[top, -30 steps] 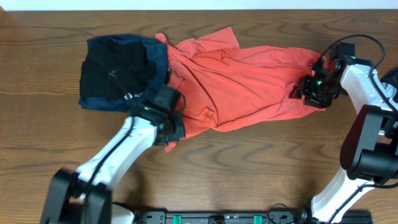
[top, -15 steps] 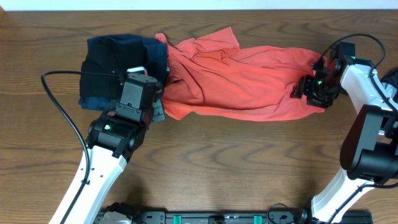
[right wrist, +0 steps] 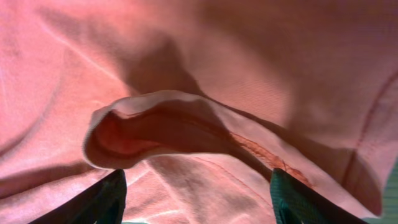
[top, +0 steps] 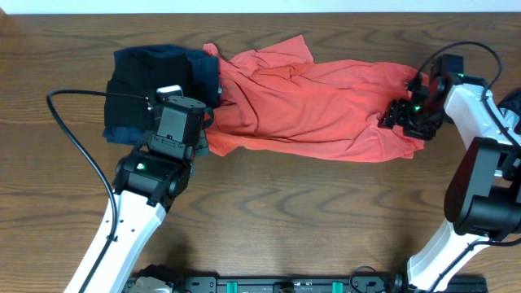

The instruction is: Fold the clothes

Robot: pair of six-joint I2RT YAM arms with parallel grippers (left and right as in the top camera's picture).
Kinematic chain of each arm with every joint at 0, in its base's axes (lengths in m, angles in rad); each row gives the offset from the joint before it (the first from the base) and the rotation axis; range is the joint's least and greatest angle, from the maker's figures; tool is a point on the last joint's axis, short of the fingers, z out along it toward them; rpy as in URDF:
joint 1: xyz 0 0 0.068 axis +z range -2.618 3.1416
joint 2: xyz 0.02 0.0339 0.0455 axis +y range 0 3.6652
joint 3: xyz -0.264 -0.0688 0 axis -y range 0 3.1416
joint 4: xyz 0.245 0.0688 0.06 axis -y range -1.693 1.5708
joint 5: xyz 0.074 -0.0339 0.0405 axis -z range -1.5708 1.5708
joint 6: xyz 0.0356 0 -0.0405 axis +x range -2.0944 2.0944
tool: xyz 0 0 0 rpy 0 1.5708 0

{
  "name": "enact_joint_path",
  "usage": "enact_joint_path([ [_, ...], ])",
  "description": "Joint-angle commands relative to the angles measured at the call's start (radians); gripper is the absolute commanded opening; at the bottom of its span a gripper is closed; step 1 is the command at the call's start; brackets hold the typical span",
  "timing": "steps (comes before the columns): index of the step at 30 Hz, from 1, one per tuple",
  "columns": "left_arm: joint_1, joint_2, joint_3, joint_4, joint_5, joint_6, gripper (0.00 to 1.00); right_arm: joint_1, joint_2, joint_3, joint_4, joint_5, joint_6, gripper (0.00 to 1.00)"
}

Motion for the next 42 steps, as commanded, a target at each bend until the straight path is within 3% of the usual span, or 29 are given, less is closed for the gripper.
enact_joint_path([
  [1,0.005,-0.003,0.006,0.0,-0.04,0.013,0.06,0.043,-0.034,-0.004,0.013,0.075,-0.023,0.7],
  [4,0.005,0.0,0.006,0.001,-0.032,0.013,0.06,0.069,-0.032,-0.004,0.06,0.124,-0.032,0.69],
  [12,0.005,0.001,0.006,0.001,-0.019,0.013,0.06,0.143,-0.028,-0.004,0.093,0.124,-0.148,0.52],
  [23,0.005,0.001,0.006,0.001,-0.018,0.013,0.06,0.161,-0.027,-0.004,0.103,0.15,-0.125,0.01],
  [31,0.005,0.001,0.006,0.0,-0.019,0.013,0.06,0.082,-0.113,-0.002,0.076,0.141,-0.056,0.01],
  [42,0.005,0.001,0.006,-0.001,-0.02,0.04,0.06,-0.21,-0.234,-0.003,0.027,0.176,0.018,0.01],
])
